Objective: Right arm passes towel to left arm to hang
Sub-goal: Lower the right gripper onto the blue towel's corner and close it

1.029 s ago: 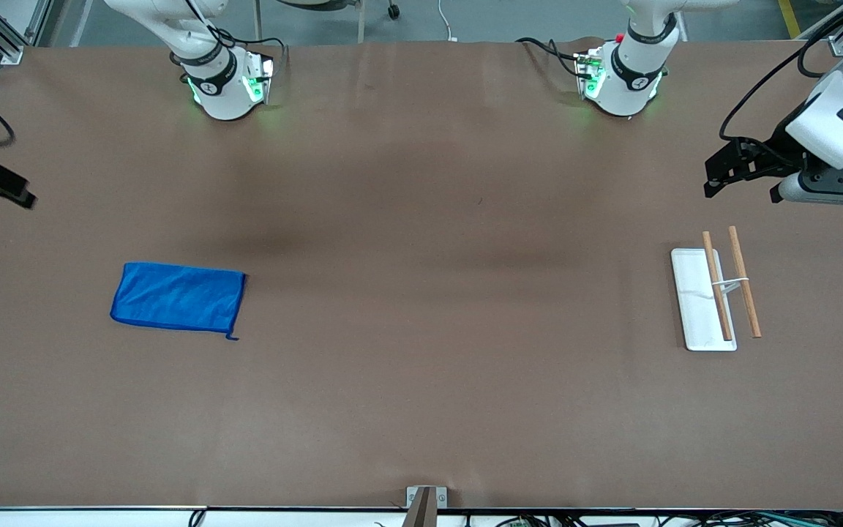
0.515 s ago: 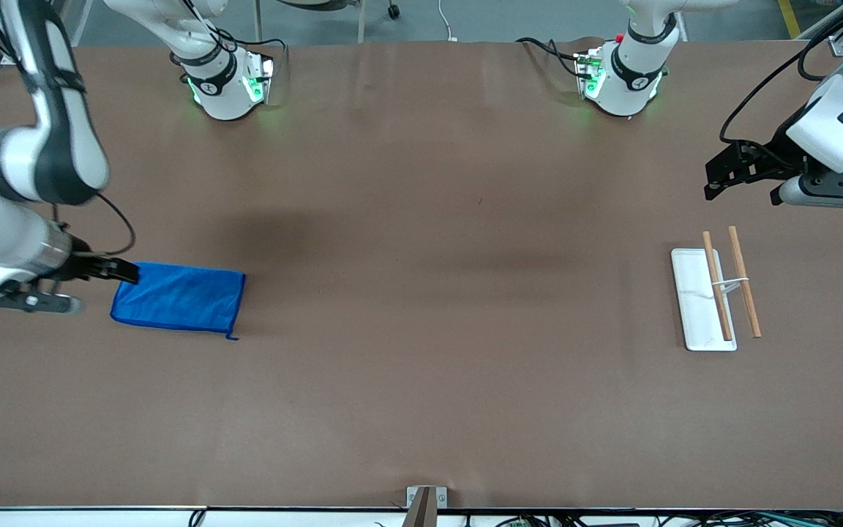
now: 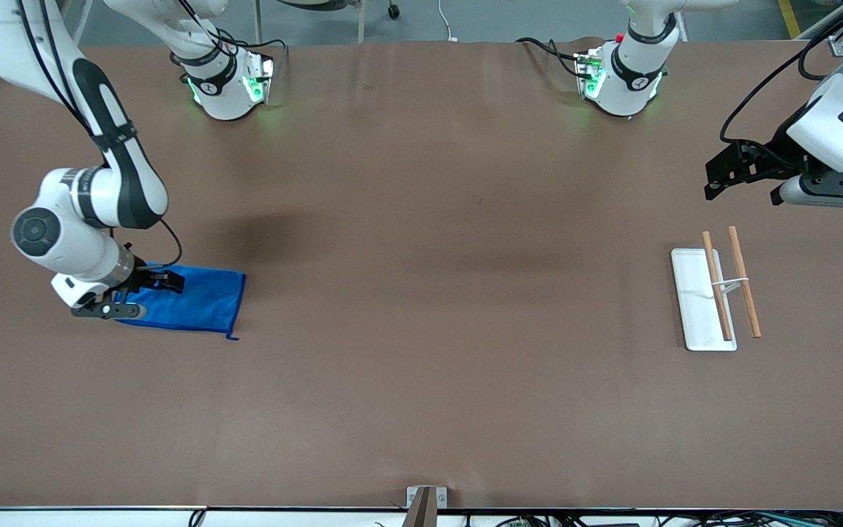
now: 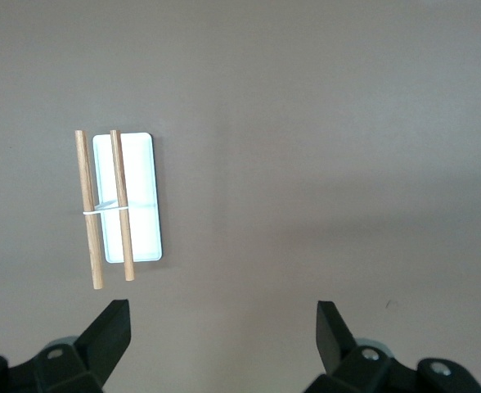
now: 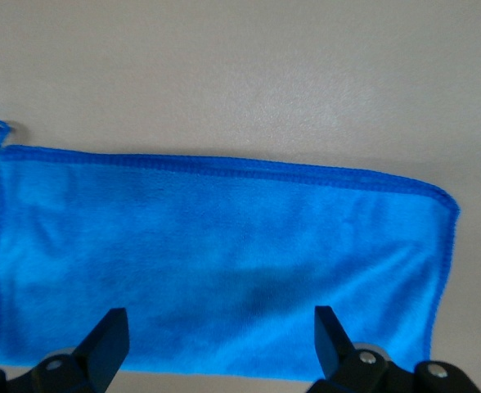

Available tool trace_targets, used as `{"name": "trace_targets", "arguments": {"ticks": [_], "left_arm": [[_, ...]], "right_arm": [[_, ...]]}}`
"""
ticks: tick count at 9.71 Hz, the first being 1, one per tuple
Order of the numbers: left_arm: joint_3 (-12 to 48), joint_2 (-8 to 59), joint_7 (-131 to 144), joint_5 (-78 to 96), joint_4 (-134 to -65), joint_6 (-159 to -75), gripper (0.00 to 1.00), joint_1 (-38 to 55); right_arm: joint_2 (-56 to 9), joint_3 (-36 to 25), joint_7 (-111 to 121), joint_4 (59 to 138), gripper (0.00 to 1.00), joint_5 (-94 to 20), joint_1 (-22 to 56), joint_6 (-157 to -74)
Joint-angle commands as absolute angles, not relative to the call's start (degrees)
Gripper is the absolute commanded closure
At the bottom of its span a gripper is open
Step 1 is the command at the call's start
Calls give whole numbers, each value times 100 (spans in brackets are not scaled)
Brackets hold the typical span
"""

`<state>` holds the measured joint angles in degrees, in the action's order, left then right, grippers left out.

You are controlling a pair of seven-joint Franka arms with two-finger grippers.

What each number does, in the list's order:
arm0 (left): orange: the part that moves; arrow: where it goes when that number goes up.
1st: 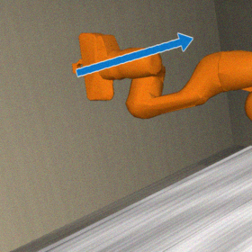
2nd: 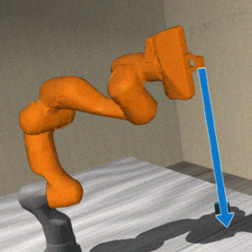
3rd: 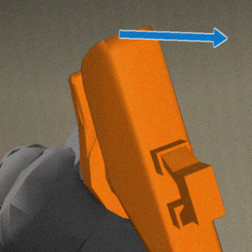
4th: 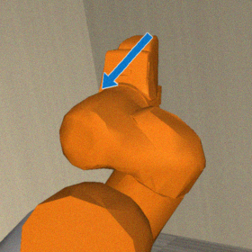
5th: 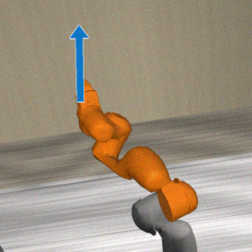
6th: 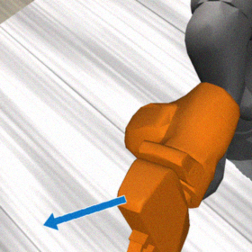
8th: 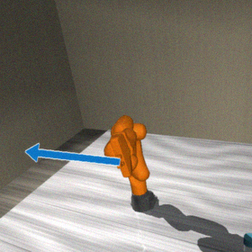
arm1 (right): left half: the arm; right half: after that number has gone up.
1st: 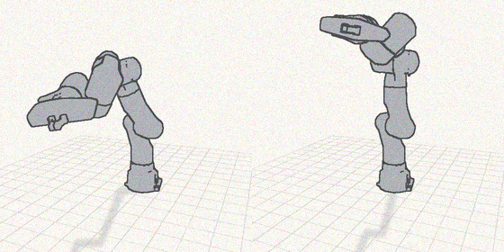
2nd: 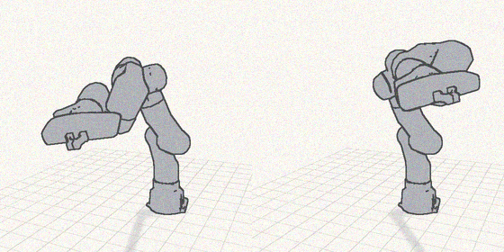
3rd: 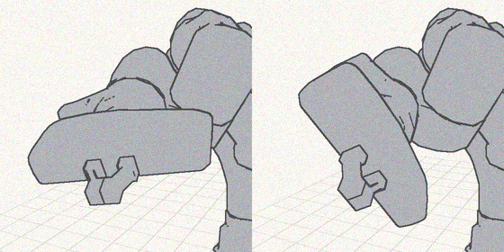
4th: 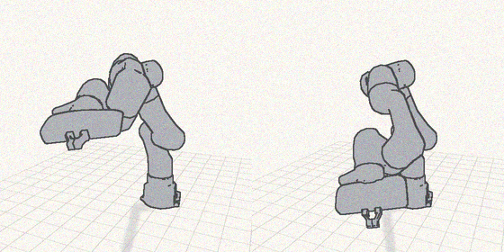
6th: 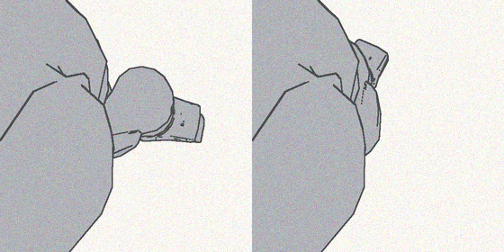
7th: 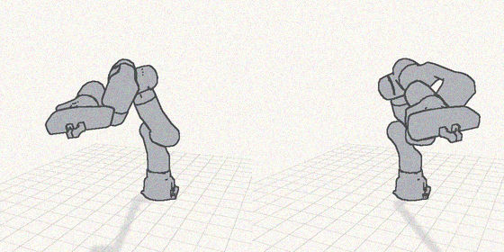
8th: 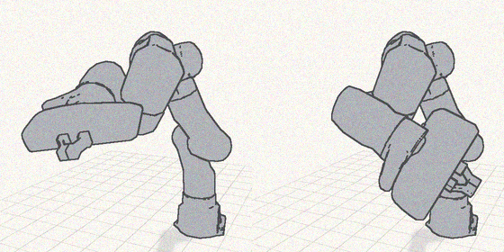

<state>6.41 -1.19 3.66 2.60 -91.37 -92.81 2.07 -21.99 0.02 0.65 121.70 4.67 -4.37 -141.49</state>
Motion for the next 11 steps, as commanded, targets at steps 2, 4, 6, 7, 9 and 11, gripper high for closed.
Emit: {"name": "trace_targets", "arguments": {"ticks": [2, 4, 6, 7, 9, 11], "left_arm": [[659, 0, 396, 264, -9176, -9299, 0, 193], [659, 9, 404, 264, -9167, -9299, 0, 193], [650, 9, 396, 264, -9167, -9299, 0, 193], [659, 9, 404, 255, -9176, -9299, 0, 193], [659, 9, 396, 264, -9167, -9299, 0, 185], [659, 52, 378, 264, -9097, -9299, 0, 185]], "right_arm": [[-2557, 9, 491, 12375, 0, 527, -615, -14983], [-2654, 9, 501, 12366, 0, 527, -650, -15020], [-2707, 0, 492, 12384, 7, 527, -642, -15126], [-2724, 9, 492, 12375, 20, 527, -642, -15143], [-2804, 9, 483, 12375, 37, 527, -650, -15179], [-2865, 9, 475, 12366, 52, 527, -650, -15231]]}}
